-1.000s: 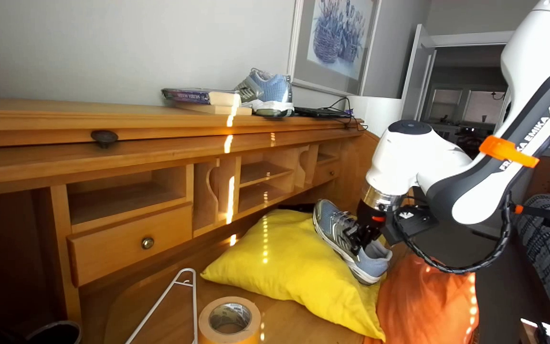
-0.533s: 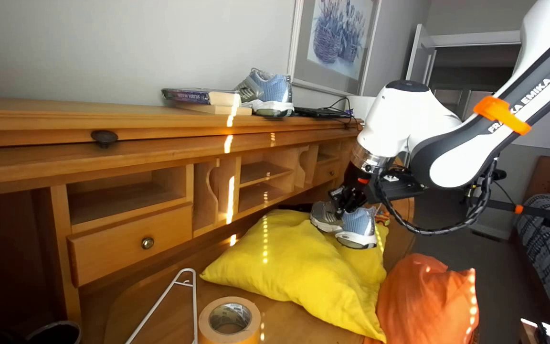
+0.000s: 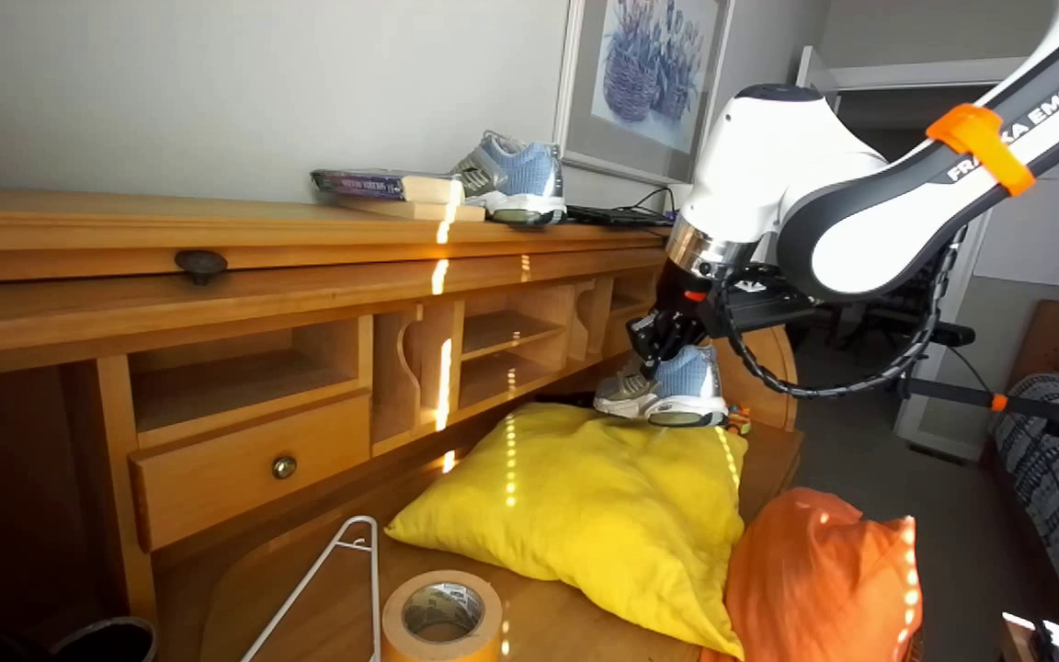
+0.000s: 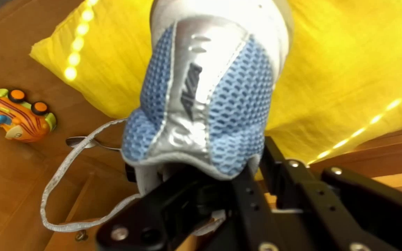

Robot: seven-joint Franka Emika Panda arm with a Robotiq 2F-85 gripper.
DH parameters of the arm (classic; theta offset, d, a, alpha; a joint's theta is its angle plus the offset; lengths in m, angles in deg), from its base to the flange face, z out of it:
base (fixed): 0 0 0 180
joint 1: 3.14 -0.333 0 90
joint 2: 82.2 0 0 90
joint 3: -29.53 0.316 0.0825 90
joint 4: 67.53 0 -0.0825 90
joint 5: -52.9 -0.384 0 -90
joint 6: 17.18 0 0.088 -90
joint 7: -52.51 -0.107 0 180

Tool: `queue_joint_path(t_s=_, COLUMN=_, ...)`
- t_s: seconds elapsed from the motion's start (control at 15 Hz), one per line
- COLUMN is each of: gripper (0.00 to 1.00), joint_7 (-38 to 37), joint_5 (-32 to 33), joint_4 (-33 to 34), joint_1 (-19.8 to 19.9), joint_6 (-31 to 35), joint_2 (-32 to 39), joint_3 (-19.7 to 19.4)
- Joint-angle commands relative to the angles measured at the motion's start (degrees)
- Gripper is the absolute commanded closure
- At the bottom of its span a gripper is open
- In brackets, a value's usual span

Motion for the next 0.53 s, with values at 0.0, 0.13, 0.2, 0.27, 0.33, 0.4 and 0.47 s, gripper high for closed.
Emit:
queue_joint_path(t_s=0.0, gripper=0.96, joint_7=3.6, joint_5=-1.7, joint_4=1.3, joint_1=-0.6, joint_6=-3.6, joint_2=-2.0, joint_3=0.4)
queue_joint_path(t_s=0.13, gripper=0.96, joint_7=4.5, joint_5=-1.4, joint_4=1.6, joint_1=-0.8, joint_6=-4.5, joint_2=-3.0, joint_3=0.8)
queue_joint_path(t_s=0.2, gripper=0.96, joint_7=5.4, joint_5=-1.9, joint_4=1.7, joint_1=-1.0, joint_6=-5.4, joint_2=-3.6, joint_3=1.1)
queue_joint_path(t_s=0.27, gripper=0.96, joint_7=5.8, joint_5=-1.9, joint_4=1.7, joint_1=-1.2, joint_6=-6.2, joint_2=-4.5, joint_3=1.5)
queue_joint_path(t_s=0.33, gripper=0.96, joint_7=6.5, joint_5=-2.2, joint_4=1.7, joint_1=-1.4, joint_6=-7.3, joint_2=-5.3, joint_3=1.9)
queue_joint_path(t_s=0.4, gripper=0.96, joint_7=7.3, joint_5=-2.6, joint_4=1.7, joint_1=-1.7, joint_6=-8.5, joint_2=-6.3, joint_3=2.3)
queue_joint_path(t_s=0.47, gripper=0.96, joint_7=7.9, joint_5=-2.8, joint_4=1.5, joint_1=-2.0, joint_6=-9.4, joint_2=-7.6, joint_3=2.9)
